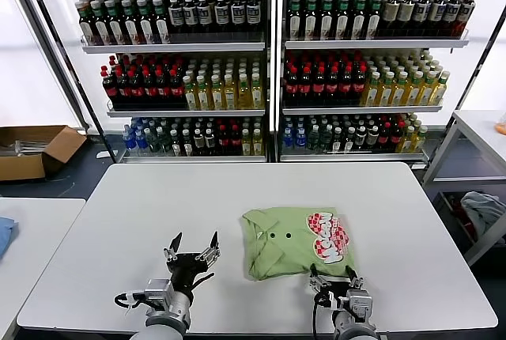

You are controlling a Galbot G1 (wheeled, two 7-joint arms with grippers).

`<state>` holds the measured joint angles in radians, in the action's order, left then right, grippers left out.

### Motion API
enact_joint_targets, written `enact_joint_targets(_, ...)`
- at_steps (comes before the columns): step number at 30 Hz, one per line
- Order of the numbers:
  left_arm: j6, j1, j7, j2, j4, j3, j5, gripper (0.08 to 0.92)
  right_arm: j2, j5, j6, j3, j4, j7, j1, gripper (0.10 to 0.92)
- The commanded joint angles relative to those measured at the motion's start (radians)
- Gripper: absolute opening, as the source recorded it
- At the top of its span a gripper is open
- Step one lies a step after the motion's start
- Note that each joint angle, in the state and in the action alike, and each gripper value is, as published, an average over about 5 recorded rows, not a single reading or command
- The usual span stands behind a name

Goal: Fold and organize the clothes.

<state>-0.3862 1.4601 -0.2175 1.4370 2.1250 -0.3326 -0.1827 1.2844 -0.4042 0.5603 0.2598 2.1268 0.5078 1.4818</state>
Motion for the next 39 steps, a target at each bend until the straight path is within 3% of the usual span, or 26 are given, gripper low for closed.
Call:
enact_joint_targets(1, -0.001, 0.002, 0.001, -0.002, 0.003, -0.002, -0.001, 0.823, 0.014, -0.045, 0.002, 0.009, -0.001, 0.01, 0.013, 0.823)
enact_joint_targets(14, -0.008, -0.003, -0.001, -0.001, 0.014, -0.019, -0.008, 0.823, -0.014, -0.229, -0.015, 0.065, 0.19, -0.02, 0.003, 0.823)
enact_joint_targets(16, -0.005, -0.004, -0.001, 0.001, 0.02, -0.026, -0.014, 0.823, -0.006, -0.163, -0.05, 0.079, 0.196, -0.029, -0.038, 0.823)
enact_joint_targets(21, 0.031, 0.006, -0.004, 0.013, 0.04, -0.044, -0.026, 0.823, -0.031, 0.256, -0.146, 0.15, 0.123, -0.099, -0.12, 0.823)
enact_joint_targets(23, 0.057, 0.012, -0.003, 0.02, 0.047, -0.053, -0.027, 0.823, -0.071, 0.319, -0.13, 0.192, 0.113, -0.148, -0.11, 0.823)
enact_joint_targets(30, 0.17, 0.008, 0.008, 0.039, 0.036, -0.075, -0.021, 0.823, -0.131, 0.228, -0.121, 0.283, 0.076, -0.18, -0.037, 0.823)
enact_joint_targets(35, 0.187, 0.009, 0.062, 0.039, 0.026, -0.094, 0.055, 0.823, -0.105, 0.142, -0.121, 0.287, 0.065, -0.133, -0.029, 0.823)
enact_joint_targets(39, 0.187, 0.008, 0.057, 0.034, 0.012, -0.094, 0.022, 0.823, -0.087, 0.139, -0.121, 0.275, 0.06, -0.12, -0.031, 0.823)
